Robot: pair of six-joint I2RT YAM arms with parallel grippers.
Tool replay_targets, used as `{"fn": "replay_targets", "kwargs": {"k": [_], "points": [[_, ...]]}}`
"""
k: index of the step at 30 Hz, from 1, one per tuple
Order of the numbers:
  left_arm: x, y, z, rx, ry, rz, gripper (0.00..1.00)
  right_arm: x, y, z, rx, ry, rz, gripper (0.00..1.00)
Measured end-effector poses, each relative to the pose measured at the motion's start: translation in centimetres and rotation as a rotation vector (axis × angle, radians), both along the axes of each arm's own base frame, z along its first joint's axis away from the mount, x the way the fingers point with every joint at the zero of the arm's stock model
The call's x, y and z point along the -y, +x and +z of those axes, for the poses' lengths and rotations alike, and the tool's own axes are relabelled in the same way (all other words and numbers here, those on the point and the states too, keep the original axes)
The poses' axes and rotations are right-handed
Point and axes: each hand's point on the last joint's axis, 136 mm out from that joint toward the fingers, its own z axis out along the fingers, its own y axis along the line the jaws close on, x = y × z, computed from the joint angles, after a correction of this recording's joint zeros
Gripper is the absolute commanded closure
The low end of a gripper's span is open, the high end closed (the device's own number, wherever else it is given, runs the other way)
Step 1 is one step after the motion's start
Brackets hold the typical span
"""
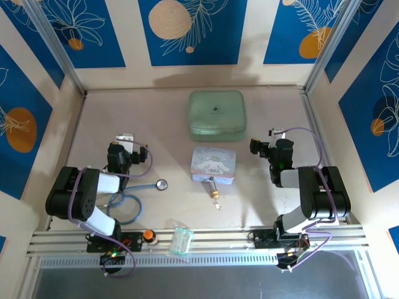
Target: Unlock the padlock with the key
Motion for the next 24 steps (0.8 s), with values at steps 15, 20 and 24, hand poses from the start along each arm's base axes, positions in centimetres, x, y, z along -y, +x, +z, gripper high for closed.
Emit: {"fn": "replay_targets", "kwargs": {"k": [15,20,24], "points": [[0.0,0.0,0.01,0.0,0.0,0.0,0.01,-0.1,0.0,0.0,0.0,0.002,0.005,0.01],[-0.01,0.0,0.01,0.0,0.0,0.0,0.01,-0.12,-0.01,0.0,0.0,0.003,0.007,0.01],[0.06,0.02,0.02,0.0,-0.003,-0.006,0.01,-0.12,-0.01,0.0,0.0,0.003,0.007,0.01]]}}
